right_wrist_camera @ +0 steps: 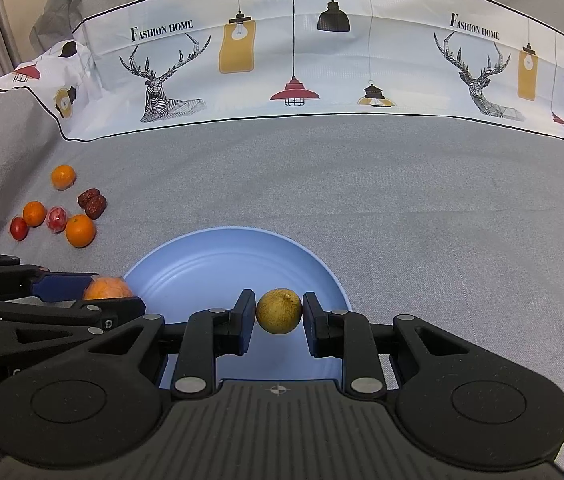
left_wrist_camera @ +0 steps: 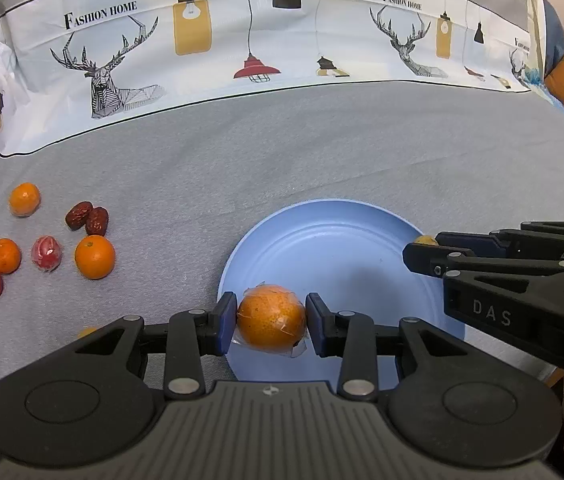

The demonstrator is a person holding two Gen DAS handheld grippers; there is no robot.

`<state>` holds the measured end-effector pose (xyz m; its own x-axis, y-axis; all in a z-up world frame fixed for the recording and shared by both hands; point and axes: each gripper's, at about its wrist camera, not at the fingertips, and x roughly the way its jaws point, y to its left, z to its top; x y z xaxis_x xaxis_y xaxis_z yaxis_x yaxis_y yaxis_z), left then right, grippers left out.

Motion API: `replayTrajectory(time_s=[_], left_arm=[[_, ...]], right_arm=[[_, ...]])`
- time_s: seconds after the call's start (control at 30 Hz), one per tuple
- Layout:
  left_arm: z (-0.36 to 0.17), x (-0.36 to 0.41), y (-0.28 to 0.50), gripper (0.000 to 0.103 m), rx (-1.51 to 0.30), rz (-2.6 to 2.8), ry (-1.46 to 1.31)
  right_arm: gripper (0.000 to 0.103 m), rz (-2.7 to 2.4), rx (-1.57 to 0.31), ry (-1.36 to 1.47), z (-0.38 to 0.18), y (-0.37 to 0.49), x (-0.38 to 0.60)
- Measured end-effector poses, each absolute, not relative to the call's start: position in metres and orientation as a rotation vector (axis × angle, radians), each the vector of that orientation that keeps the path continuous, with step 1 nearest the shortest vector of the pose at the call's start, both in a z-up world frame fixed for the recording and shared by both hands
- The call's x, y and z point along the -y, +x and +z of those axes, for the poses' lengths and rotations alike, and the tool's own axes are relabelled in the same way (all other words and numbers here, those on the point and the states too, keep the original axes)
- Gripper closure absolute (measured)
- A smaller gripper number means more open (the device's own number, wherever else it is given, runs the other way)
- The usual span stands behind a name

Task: Organize fruits
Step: 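Carry the orange and lime over the blue plate with both tools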

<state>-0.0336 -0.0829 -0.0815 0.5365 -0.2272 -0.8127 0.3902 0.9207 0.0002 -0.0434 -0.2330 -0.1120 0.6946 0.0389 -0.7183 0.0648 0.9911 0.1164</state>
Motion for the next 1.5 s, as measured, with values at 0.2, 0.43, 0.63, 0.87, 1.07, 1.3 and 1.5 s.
replayTrajectory(time_s=[0.2, 0.43, 0.63, 0.87, 1.07, 1.3, 1.5], left_arm=[[-0.0823, 0.0835, -0.0326, 0.062, -0.94, -0.361, 0.198], [-0.083, 0.0835, -0.0323, 0.062, -0.943, -0.36, 0.201], [-0.0831, 0.0837, -0.0326, 0.062, -0.942, -0.36, 0.201], [-0.0831, 0.0837, -0.0326, 0.062, -0.943, -0.359, 0.201], [-0.083, 0.0839, -0.033, 0.062, -0.943, -0.36, 0.198], [-0.0838, 0.0832, -0.0336, 0.062, -0.944, -0.362, 0.196], [-0.0845, 0.0828, -0.0333, 0.062, -0.947, -0.363, 0.194]], right_arm=[[0.076, -0.013, -0.806, 0.136, -0.113, -0.0436, 0.2327], [0.076, -0.011, -0.807, 0.136, -0.1132, -0.0434, 0.2307], [0.076, -0.011, -0.807, 0.137, -0.1131, -0.0434, 0.23], [0.076, -0.011, -0.807, 0.137, -0.113, -0.0436, 0.2297], [0.076, -0.009, -0.81, 0.136, -0.113, -0.0435, 0.2269], [0.076, -0.004, -0.817, 0.134, -0.1133, -0.043, 0.2262], [0.076, 0.001, -0.822, 0.133, -0.1143, -0.0423, 0.2274]])
